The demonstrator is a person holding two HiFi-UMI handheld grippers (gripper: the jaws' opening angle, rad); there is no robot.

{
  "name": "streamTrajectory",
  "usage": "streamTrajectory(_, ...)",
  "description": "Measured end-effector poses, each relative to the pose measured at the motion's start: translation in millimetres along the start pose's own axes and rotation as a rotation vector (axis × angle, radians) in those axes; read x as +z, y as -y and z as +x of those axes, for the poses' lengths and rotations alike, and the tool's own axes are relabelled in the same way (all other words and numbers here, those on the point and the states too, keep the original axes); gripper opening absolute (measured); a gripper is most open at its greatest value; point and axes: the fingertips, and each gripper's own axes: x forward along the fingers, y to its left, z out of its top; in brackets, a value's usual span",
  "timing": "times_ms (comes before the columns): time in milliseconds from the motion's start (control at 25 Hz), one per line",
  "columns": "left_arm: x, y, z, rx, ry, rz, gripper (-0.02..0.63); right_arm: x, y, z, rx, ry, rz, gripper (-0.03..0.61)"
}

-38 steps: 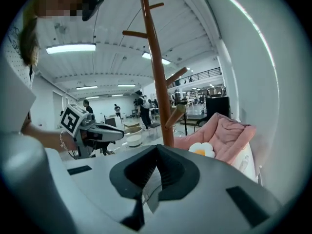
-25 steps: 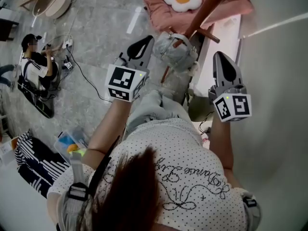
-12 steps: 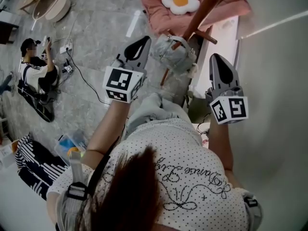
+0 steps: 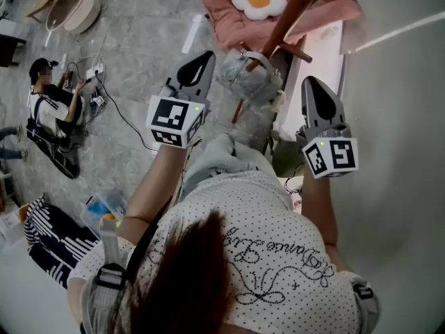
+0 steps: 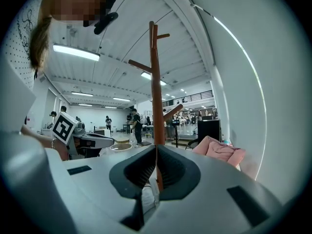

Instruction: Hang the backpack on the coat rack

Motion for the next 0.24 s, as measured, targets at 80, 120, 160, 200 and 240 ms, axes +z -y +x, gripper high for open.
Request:
streamTrajectory(80,0.0,-0.3,0.7,0.001,-0.001,0.0,0.005,-0.8,0.8,0.1,-0.002,-0.003,0.001,0.018)
streamTrajectory(120,0.5,-0.1,0.6,0.001,-0.001,0.001,0.005,-1.1,0.8,-0.1,-0.003,-0.005,0.001,0.018)
streamTrajectory(160,1.0,0.3,0.3,0.001,-0.001,0.001,0.005,-1.6,0.9,-0.4,-0.005,-0.007,0.001,0.018)
streamTrajectory(200,1.6,0.8,0.0,0.0,-0.001,0.001,0.005,-2.2,1.0,-0.8,-0.007,-0.01,0.001,0.02)
streamTrajectory(240,2.2,1.3,-0.2,0.0,-0.001,0.0,0.005,-2.8,1.2,-1.1,-0.009,-0.013,0.001,0.02)
